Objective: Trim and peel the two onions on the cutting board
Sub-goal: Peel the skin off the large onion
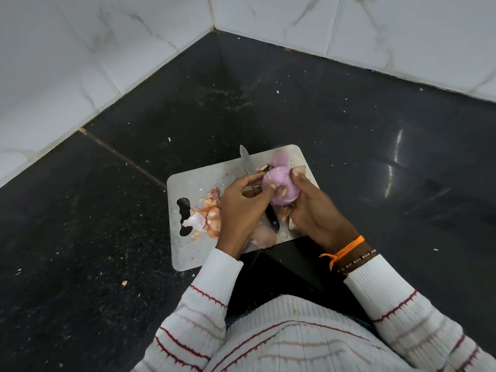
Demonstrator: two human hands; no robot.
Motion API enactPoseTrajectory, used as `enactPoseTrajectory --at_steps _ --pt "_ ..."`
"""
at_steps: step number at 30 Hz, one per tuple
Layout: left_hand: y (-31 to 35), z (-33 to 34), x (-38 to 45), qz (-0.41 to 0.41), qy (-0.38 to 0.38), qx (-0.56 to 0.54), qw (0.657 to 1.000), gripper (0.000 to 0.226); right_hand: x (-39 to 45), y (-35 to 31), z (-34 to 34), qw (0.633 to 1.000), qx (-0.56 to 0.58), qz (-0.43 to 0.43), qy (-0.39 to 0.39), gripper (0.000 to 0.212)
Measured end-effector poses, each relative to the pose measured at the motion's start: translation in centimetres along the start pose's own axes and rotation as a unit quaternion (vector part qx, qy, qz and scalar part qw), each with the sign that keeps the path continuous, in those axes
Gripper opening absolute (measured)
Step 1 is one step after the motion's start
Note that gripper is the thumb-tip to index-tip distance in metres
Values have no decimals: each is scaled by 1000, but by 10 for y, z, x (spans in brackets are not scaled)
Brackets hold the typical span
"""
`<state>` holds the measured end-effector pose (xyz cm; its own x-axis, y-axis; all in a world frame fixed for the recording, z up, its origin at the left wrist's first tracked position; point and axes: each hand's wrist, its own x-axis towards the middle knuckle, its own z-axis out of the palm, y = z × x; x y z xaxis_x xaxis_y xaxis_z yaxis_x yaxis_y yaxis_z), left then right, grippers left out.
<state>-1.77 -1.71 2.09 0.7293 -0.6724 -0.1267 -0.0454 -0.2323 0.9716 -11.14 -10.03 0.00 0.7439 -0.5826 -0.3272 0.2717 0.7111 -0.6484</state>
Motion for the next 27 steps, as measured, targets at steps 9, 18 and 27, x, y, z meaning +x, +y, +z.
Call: enactPoseTrajectory --at_steps 9,18,27 --pt "1 -2 1 -3 -9 -4 1000 19 0 1 1 1000 -10 -15 3 48" --pt "-4 0 2 2 -1 6 1000 19 2 4 1 1000 -17 -6 3 49" --pt "-9 -4 4 23 48 -32 998 11 4 5 -1 1000 7 9 22 48"
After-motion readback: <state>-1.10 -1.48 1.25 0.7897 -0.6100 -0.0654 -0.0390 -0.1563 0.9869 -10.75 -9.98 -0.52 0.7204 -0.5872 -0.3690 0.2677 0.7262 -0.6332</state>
